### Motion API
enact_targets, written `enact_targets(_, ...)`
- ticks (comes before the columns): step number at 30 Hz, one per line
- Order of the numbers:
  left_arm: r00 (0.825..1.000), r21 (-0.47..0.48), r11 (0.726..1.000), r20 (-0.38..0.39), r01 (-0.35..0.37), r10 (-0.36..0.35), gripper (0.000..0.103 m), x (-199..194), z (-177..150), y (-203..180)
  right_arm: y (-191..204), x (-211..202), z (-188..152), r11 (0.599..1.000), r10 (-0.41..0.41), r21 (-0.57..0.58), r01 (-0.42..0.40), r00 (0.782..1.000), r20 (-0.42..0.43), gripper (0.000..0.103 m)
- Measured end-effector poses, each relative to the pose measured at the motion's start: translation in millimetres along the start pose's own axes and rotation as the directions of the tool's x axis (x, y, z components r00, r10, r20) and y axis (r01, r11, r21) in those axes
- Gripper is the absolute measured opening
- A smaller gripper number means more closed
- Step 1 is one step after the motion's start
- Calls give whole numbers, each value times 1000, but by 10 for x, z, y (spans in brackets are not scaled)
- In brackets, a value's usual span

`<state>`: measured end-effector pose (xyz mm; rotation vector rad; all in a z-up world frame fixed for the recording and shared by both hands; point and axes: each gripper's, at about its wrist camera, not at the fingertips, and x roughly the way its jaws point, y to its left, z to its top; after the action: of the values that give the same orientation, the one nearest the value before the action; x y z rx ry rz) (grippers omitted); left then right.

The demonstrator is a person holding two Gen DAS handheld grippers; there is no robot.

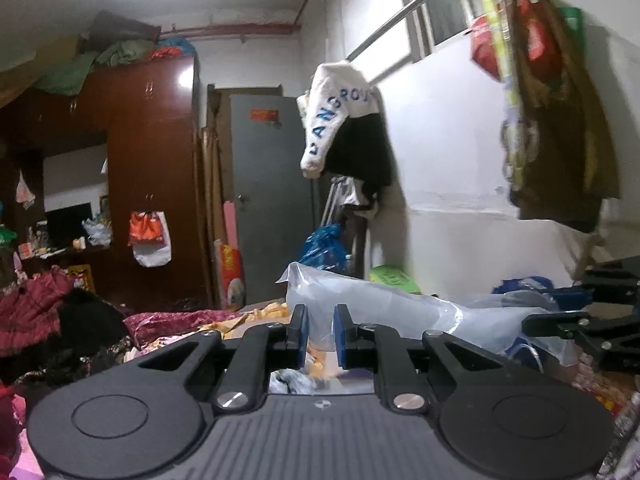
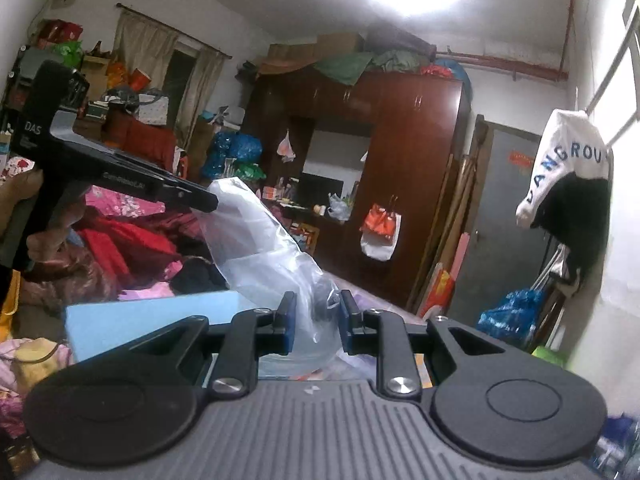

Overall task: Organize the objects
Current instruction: 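Carry the plastic bag over the basket and release it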

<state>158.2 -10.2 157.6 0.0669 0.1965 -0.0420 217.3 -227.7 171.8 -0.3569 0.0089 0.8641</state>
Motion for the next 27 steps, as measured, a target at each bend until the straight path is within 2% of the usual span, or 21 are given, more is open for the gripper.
enact_targets(4,999,-63,998,-48,-20,17,17,538,30,179,-108,384,86,998,-9,-54,7,999,-36,24)
enact_targets(7,998,-98,995,-70,-15,8,17,821,-90,296,-190,662,-21,995,-6,-99,1,998,-58,24)
enact_targets(11,995,-96,995,-96,-12,3,18,999,-270,362,-246,846,-217,997,16,-79,-21,997,-71,24)
enact_targets(13,994,-126,991,-111,-38,24,19,1062,-326,410,-291,920,-284,998,15,-56,-20,996,-84,24)
enact_targets(16,993,-120,991,-110,-65,52,24,1134,-392,397,-334,972,-361,1000,27,-1,-27,997,-77,26)
enact_targets(17,993,-117,990,-96,-80,69,30,1123,-410,392,-368,951,-385,1000,25,7,-24,997,-76,33)
enact_targets(18,992,-107,989,-89,-98,89,45,1125,-415,387,-381,948,-409,1000,17,18,-16,997,-76,49)
enact_targets(19,990,-101,988,-89,-119,110,55,1128,-425,385,-384,942,-433,999,-16,32,18,998,-66,58)
enact_targets(20,988,-97,986,-86,-134,125,75,1128,-429,383,-393,904,-457,997,-57,39,59,997,-52,74)
enact_targets(21,987,-91,986,-83,-142,135,83,1125,-433,374,-401,888,-465,996,-79,48,82,996,-46,78)
enact_targets(23,987,-74,986,-68,-147,143,84,1086,-436,368,-446,866,-456,992,-69,100,74,996,-52,80)
enact_targets(27,992,-80,990,-53,-115,111,91,998,-433,353,-463,848,-443,986,-92,136,98,995,-50,100)
